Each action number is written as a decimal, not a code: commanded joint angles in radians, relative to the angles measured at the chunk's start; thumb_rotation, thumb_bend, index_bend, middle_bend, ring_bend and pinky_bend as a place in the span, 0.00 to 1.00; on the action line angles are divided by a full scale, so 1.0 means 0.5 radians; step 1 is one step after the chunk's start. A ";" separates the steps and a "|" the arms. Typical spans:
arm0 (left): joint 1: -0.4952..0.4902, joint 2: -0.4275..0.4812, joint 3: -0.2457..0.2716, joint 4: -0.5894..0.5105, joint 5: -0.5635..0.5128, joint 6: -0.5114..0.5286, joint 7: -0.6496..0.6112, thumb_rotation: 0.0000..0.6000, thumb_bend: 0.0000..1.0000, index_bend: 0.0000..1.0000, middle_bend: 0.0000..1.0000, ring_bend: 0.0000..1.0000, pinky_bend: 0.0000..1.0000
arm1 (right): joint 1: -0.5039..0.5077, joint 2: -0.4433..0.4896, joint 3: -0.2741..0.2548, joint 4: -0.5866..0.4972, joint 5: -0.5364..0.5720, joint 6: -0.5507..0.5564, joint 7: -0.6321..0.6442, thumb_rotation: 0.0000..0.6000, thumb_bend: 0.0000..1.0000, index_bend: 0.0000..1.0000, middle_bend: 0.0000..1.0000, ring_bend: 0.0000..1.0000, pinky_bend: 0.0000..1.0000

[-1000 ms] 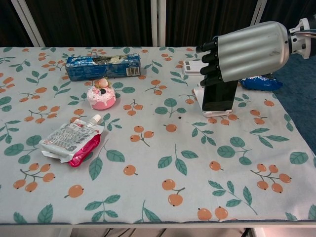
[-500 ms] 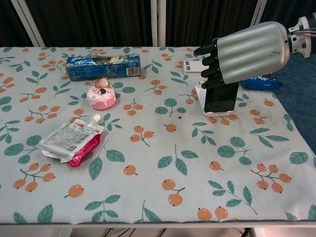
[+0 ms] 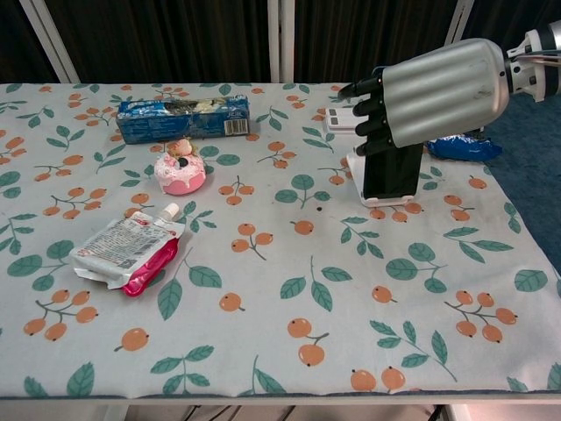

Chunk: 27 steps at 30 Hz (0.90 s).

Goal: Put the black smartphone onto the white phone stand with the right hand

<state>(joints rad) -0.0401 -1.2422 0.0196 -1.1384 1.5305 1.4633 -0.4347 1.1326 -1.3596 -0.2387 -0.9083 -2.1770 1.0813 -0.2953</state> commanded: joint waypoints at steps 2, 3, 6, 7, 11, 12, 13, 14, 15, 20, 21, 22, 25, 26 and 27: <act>0.001 -0.001 0.000 0.003 0.000 0.001 -0.002 0.14 0.00 0.12 0.09 0.11 0.25 | -0.002 0.026 0.015 -0.053 0.045 -0.040 -0.026 1.00 0.16 0.00 0.07 0.04 0.02; 0.002 -0.001 0.001 0.004 -0.001 -0.001 -0.002 0.14 0.00 0.12 0.09 0.11 0.25 | -0.002 0.031 0.016 -0.063 0.051 -0.054 -0.033 1.00 0.15 0.00 0.05 0.02 0.01; 0.002 -0.002 0.002 0.007 -0.001 -0.005 -0.005 0.14 0.00 0.12 0.09 0.11 0.25 | 0.001 0.049 0.014 -0.095 0.058 -0.080 -0.064 1.00 0.13 0.00 0.00 0.00 0.00; 0.001 -0.002 0.001 0.007 -0.001 -0.005 -0.005 0.14 0.00 0.12 0.09 0.11 0.25 | -0.001 0.053 0.016 -0.103 0.062 -0.083 -0.072 1.00 0.12 0.00 0.00 0.00 0.00; 0.000 0.000 0.001 0.004 0.002 -0.003 -0.001 0.14 0.00 0.12 0.09 0.11 0.25 | -0.013 0.086 0.036 -0.147 0.082 -0.071 -0.127 1.00 0.11 0.00 0.00 0.00 0.00; 0.000 0.001 0.000 0.002 0.002 -0.001 0.001 0.14 0.00 0.12 0.09 0.11 0.25 | -0.017 0.101 0.046 -0.165 0.086 -0.055 -0.147 1.00 0.10 0.00 0.00 0.00 0.00; 0.001 0.003 -0.001 0.000 0.001 0.001 0.002 0.14 0.00 0.12 0.09 0.11 0.25 | -0.024 0.121 0.060 -0.192 0.095 -0.033 -0.165 1.00 0.09 0.00 0.00 0.00 0.00; 0.003 0.006 -0.004 -0.003 -0.001 0.005 0.005 0.14 0.00 0.12 0.09 0.11 0.25 | -0.042 0.156 0.085 -0.245 0.114 0.013 -0.188 1.00 0.09 0.00 0.00 0.00 0.00; 0.004 0.008 -0.005 -0.006 -0.003 0.007 0.006 0.14 0.00 0.12 0.09 0.11 0.25 | -0.060 0.187 0.106 -0.293 0.131 0.055 -0.205 1.00 0.08 0.00 0.00 0.00 0.00; 0.008 0.023 -0.016 -0.025 -0.012 0.020 0.011 0.14 0.00 0.12 0.09 0.11 0.25 | -0.308 0.441 0.256 -0.752 0.336 0.399 -0.370 1.00 0.08 0.00 0.00 0.00 0.00; 0.008 0.026 -0.019 -0.029 -0.012 0.023 0.015 0.14 0.00 0.12 0.09 0.11 0.25 | -0.390 0.487 0.284 -0.866 0.414 0.470 -0.398 1.00 0.08 0.00 0.00 0.00 0.00; 0.007 0.028 -0.021 -0.034 -0.012 0.028 0.022 0.14 0.00 0.12 0.09 0.11 0.25 | -0.473 0.533 0.306 -0.982 0.493 0.540 -0.416 1.00 0.08 0.00 0.00 0.00 0.00; 0.009 0.041 -0.030 -0.067 -0.002 0.060 0.070 0.14 0.00 0.12 0.09 0.11 0.25 | -0.804 0.680 0.338 -1.328 0.793 0.792 -0.437 1.00 0.07 0.00 0.00 0.00 0.00; 0.010 0.046 -0.033 -0.081 0.002 0.073 0.088 0.14 0.00 0.12 0.09 0.11 0.25 | -0.903 0.704 0.335 -1.413 0.900 0.848 -0.409 1.00 0.07 0.00 0.00 0.00 0.00; 0.011 0.053 -0.038 -0.095 0.006 0.089 0.110 0.14 0.00 0.12 0.09 0.11 0.25 | -0.998 0.723 0.321 -1.492 1.000 0.892 -0.347 1.00 0.08 0.00 0.00 0.00 0.00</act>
<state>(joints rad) -0.0354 -1.2207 0.0041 -1.1766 1.5302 1.4983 -0.3912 0.8363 -1.0945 -0.1067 -1.4694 -1.8789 1.3761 -0.4765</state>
